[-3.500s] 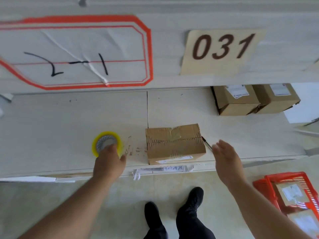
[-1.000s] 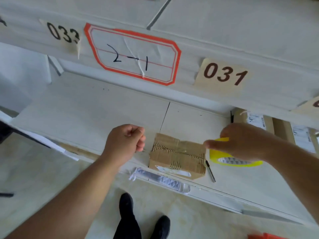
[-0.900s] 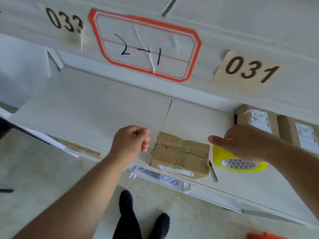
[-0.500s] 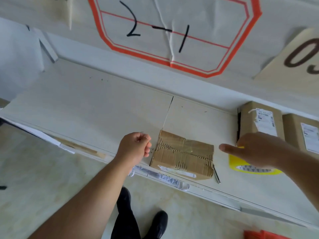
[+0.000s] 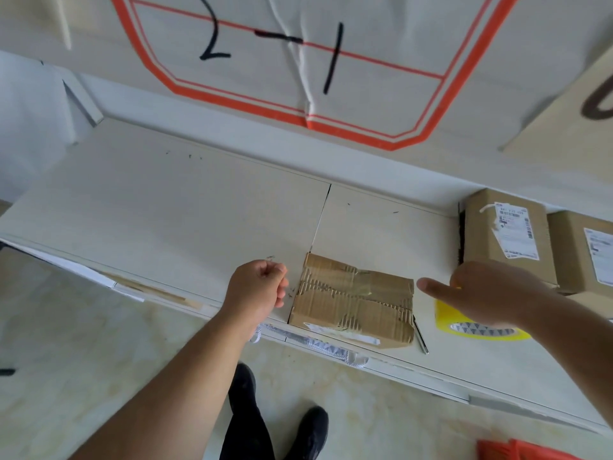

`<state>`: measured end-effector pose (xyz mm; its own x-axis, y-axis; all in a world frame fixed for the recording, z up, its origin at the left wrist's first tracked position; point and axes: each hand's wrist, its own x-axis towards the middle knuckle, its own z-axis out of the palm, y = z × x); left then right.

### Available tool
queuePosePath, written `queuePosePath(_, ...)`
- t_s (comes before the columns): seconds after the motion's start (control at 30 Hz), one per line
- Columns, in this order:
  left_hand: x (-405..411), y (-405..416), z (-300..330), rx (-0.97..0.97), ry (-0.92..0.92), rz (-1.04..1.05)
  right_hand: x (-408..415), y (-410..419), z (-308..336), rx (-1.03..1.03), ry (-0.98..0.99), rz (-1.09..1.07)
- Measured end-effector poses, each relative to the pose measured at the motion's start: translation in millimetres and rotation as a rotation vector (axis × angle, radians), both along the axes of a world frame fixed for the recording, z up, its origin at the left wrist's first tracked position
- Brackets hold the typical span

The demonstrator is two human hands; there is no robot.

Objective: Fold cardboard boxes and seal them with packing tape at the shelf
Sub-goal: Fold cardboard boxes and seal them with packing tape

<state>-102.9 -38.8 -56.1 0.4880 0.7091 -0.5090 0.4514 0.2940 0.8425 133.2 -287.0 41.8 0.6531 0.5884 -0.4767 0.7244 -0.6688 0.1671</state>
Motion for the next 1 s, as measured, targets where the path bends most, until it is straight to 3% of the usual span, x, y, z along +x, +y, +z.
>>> queuePosePath(0.7, 8.7, -7.5, -16.0, -0.081, 0.081, -0.041, -6.2, -0.7, -31.3, -0.079, 0.018, -0.068)
queuePosePath(1.0, 15.5, -15.4, -8.4, 0.202, 0.252, -0.237, -11.3, -0.7, -39.4, -0.081, 0.008, -0.092)
